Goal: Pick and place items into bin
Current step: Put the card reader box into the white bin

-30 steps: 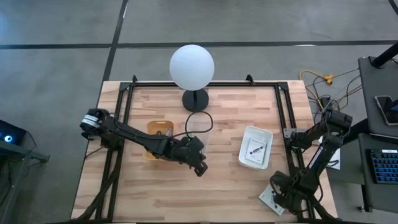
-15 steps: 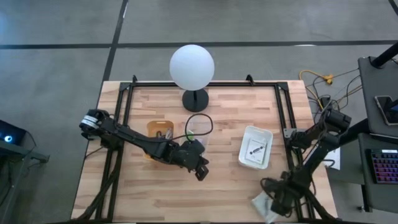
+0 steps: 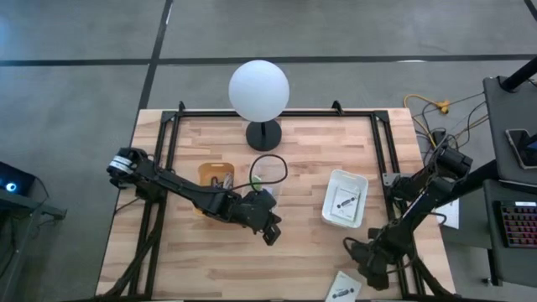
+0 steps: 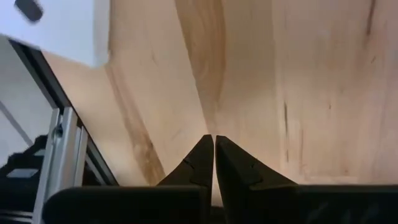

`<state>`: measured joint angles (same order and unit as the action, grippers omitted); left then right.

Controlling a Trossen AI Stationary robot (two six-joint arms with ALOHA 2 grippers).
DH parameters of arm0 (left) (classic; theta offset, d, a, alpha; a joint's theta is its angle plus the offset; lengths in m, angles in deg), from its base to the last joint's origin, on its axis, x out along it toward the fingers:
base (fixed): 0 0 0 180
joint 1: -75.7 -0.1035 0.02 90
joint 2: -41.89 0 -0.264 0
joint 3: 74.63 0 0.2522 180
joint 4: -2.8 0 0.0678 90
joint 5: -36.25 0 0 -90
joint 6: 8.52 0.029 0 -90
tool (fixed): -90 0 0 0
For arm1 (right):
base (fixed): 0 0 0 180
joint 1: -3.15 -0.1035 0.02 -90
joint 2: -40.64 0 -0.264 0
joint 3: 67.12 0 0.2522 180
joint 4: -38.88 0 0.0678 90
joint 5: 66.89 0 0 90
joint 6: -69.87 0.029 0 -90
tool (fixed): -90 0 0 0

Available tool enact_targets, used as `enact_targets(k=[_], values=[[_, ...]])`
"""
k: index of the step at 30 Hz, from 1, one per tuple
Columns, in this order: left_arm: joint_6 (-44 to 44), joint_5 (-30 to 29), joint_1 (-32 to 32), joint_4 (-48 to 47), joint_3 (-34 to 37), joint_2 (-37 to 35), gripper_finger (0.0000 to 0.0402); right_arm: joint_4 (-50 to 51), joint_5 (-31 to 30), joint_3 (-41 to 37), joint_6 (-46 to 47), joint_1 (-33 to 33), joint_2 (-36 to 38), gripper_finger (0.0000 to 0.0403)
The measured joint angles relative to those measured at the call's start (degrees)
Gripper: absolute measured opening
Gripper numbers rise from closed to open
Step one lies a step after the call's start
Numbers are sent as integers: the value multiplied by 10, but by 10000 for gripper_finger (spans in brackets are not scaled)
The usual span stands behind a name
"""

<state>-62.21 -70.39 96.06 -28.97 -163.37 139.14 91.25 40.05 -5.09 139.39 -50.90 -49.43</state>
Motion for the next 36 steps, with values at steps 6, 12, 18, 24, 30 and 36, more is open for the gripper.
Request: enact_targets(k=[6,12,18,24,30,36], values=[[2,0,2,0,0,0,0,0,-2,20,-2,-16,4,9],[3,0,3,0,2,0,0,-11,-29,91,-72,-34,1,9],[3,0,4,0,2,0,0,-109,-4,155,-174,-42,-76,9],[2,0,12,0,3,1,0,-145,-23,177,-216,-51,-134,9],[2,4,20,-5,3,1,0,-211,-21,159,-218,-53,-169,9],[5,5,28,-12,4,1,0,-199,-13,172,-246,-42,-216,9]])
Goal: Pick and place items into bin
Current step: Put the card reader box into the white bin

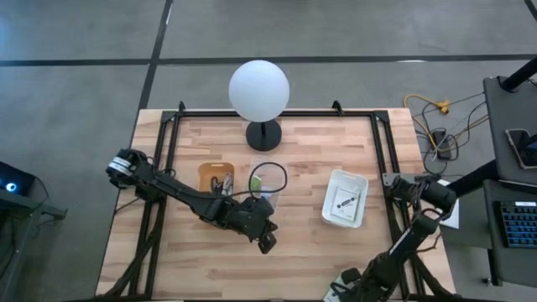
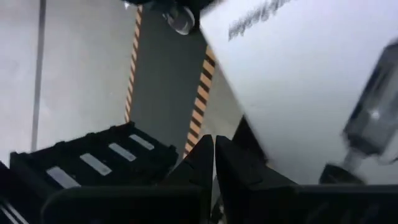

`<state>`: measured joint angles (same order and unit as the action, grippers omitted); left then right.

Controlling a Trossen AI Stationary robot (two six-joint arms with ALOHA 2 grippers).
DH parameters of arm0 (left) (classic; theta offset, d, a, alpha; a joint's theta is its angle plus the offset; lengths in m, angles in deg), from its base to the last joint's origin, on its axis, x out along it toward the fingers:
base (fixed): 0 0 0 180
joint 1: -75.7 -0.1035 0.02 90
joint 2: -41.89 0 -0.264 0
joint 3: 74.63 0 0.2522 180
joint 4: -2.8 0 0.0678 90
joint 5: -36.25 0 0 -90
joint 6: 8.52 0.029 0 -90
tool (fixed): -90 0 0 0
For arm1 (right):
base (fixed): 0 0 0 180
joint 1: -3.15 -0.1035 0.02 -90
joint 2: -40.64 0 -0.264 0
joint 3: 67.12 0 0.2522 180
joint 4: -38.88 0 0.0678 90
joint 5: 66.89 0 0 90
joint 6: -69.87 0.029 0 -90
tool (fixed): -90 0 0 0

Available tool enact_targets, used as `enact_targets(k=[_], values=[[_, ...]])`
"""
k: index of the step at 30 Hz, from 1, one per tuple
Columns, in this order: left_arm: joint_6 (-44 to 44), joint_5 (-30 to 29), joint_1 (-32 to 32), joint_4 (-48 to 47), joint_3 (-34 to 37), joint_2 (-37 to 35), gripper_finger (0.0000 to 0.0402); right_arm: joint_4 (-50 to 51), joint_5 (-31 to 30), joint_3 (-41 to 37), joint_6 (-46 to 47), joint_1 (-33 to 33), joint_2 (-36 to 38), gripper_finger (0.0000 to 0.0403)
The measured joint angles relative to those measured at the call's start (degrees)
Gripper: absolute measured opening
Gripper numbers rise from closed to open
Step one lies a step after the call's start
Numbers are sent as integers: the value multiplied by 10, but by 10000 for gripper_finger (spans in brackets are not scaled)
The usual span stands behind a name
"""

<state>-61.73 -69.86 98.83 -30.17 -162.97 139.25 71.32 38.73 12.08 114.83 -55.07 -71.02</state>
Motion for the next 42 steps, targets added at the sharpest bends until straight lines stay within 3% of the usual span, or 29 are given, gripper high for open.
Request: enact_targets(k=[4,7,9,13,15,17,20,24,27,38,42], values=[[0,0,6,-4,0,0,0,40,-7,6,-36,27,4,9],[0,0,11,-8,0,0,0,72,-52,6,-74,59,26,9],[0,0,12,-9,0,0,0,106,-130,8,-92,82,40,9],[2,-1,14,-9,0,0,0,140,-347,10,-92,130,70,9],[6,0,14,-9,0,0,0,136,-394,16,-92,159,86,9],[11,0,14,-11,0,0,0,140,-369,17,-91,184,96,9],[14,8,14,-14,0,0,0,150,-260,10,-90,199,99,9],[41,36,19,-11,9,0,0,148,-122,9,-90,183,98,9],[42,46,21,3,27,0,0,150,-63,9,-90,167,88,9],[18,69,21,108,85,1,0,112,-52,26,-180,208,6,9],[9,101,23,110,85,27,0,107,-106,56,-192,242,2,9]])
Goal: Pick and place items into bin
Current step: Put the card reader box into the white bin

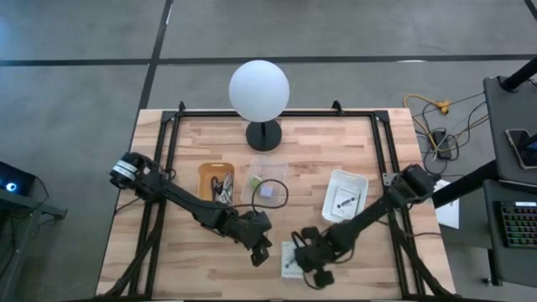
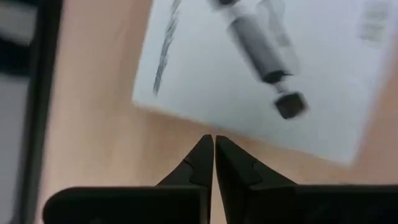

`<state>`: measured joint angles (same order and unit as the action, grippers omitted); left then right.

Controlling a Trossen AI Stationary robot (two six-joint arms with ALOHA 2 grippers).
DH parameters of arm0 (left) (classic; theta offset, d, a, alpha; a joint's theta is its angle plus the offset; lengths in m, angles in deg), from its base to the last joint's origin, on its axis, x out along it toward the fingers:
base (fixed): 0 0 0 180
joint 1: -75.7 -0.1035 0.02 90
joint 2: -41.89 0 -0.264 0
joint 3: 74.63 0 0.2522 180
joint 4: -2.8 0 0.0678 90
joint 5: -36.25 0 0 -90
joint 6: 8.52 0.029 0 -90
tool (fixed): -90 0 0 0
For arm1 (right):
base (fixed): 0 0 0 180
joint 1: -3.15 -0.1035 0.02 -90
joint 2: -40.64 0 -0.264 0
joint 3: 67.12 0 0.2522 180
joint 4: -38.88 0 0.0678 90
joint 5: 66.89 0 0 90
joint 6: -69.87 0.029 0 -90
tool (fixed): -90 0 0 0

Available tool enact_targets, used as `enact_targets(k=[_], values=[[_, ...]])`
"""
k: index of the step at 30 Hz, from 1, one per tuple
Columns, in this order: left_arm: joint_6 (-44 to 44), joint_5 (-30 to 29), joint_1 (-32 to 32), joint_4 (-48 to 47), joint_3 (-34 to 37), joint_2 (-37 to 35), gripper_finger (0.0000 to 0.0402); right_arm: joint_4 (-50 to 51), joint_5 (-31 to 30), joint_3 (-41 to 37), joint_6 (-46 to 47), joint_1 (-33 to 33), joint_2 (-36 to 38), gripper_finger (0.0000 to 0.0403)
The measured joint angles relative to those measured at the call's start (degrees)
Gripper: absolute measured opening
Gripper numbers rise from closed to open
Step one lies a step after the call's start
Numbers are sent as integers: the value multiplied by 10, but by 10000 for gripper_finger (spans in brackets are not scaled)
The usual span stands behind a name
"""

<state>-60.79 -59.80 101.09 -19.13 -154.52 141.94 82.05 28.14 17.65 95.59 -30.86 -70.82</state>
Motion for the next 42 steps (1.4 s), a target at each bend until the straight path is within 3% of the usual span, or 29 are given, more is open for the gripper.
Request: enact_targets(k=[4,9,16,23,33,42], values=[[-28,36,2,2,-1,39,0,7,-25,23,0,28,6,9],[-32,36,15,9,-17,57,0,34,-19,24,3,25,13,9],[-13,11,12,84,-20,74,0,42,-11,-1,30,13,13,9],[-43,46,13,166,-47,151,0,3,-12,-7,30,14,13,9],[-57,34,15,55,-66,152,0,-27,-13,-11,26,14,13,9],[-58,33,14,74,-65,158,0,-44,-23,-13,26,14,3,9]])
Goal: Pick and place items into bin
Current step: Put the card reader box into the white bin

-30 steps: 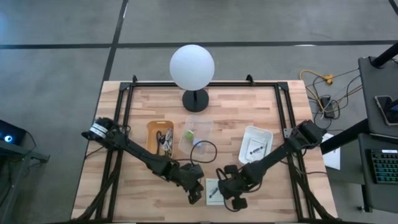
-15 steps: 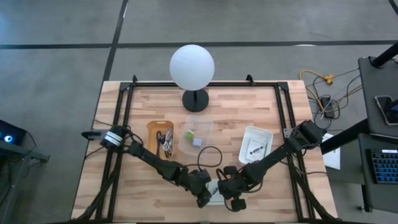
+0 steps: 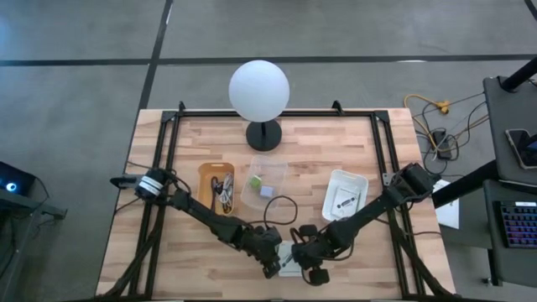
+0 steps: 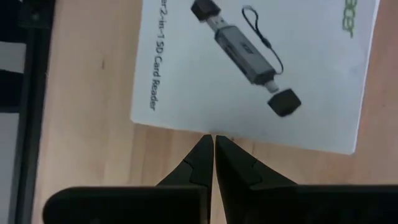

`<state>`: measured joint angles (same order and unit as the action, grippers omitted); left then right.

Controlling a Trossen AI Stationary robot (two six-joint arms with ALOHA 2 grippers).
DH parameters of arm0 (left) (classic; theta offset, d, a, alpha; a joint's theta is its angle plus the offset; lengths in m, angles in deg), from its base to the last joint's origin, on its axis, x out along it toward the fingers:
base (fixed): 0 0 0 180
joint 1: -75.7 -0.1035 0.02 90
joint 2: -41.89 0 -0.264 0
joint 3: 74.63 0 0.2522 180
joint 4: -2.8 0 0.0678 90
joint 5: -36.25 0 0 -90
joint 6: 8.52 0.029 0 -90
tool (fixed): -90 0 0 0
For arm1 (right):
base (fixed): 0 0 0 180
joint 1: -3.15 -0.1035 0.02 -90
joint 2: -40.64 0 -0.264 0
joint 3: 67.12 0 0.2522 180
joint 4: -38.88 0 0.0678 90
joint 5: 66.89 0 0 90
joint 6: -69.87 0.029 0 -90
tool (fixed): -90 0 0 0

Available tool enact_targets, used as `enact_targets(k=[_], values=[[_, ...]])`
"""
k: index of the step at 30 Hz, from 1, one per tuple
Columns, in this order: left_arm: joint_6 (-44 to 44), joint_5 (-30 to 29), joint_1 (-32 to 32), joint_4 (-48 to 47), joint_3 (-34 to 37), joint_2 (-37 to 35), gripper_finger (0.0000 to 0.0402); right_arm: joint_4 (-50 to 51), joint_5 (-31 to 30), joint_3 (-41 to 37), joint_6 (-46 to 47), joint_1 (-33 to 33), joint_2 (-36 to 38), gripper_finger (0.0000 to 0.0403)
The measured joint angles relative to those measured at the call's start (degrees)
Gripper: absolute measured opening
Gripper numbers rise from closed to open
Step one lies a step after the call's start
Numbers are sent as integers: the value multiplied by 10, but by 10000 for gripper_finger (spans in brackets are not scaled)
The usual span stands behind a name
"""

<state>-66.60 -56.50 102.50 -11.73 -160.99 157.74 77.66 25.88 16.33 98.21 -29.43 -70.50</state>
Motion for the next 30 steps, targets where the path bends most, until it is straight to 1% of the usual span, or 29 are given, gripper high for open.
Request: enact_targets(k=[6,16,24,27,30], values=[[0,-3,-3,1,8,0,0,22,0,0,0,0,2,9],[0,-1,-6,31,5,22,0,21,1,-4,-8,0,4,9],[0,9,-6,21,8,23,0,78,-7,-20,-26,-1,4,9],[-1,16,-5,20,12,23,0,70,2,-25,-32,-1,5,10],[-12,18,-3,14,19,23,0,33,7,-23,-34,1,3,17]])
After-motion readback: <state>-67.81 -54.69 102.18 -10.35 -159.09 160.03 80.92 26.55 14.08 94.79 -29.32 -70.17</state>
